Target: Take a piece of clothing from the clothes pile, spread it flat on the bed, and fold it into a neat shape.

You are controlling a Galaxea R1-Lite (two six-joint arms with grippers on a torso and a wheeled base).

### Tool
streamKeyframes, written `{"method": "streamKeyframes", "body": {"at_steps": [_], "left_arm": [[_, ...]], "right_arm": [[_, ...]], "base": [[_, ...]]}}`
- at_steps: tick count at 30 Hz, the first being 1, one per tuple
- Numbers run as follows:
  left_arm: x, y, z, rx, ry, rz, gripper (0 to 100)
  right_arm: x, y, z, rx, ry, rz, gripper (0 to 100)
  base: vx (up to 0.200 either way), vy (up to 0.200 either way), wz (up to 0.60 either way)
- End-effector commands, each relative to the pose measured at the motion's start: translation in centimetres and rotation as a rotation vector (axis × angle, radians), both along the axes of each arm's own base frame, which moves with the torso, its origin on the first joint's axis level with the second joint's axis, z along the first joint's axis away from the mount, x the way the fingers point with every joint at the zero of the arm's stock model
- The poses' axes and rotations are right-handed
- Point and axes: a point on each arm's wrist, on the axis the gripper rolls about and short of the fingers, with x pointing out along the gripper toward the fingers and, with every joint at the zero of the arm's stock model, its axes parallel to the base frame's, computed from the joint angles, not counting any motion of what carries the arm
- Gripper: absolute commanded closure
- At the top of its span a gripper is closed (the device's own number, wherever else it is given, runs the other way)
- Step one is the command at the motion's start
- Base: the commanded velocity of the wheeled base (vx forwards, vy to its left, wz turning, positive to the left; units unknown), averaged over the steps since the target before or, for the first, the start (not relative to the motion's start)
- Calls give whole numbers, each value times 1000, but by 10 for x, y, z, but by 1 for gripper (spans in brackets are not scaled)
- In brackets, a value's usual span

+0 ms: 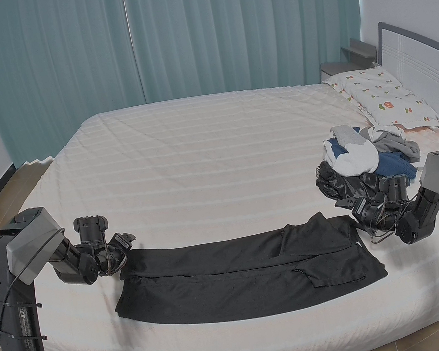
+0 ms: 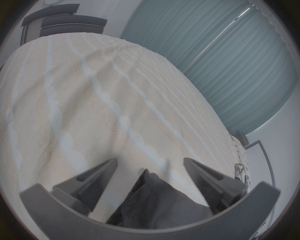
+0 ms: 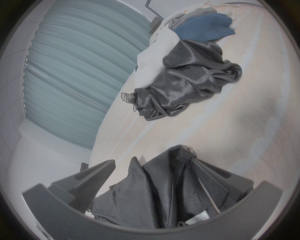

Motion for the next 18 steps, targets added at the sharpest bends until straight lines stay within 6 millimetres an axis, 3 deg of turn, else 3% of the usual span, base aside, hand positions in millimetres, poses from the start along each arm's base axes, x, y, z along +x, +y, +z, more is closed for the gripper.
{"method": "streamKeyframes", "body": {"at_steps": [1, 7, 16, 17, 18], "left_arm": [[0, 0, 0, 1, 2, 1, 0], [0, 0, 0, 0, 2, 0, 0], [0, 0, 0, -2, 0, 2, 0], [0, 0, 0, -2, -1, 2, 0], [0, 0, 0, -2, -1, 2, 0]], "right_arm": [[-8, 8, 17, 0, -17, 24, 0], [-10, 19, 5, -6, 20, 50, 0], [-7, 19, -9, -30, 34, 58, 0], [-6, 19, -9, -28, 32, 57, 100], [-6, 19, -9, -28, 32, 57, 100]], "base": [[0, 0, 0], [0, 0, 0], [0, 0, 0], [0, 0, 0], [0, 0, 0]]}}
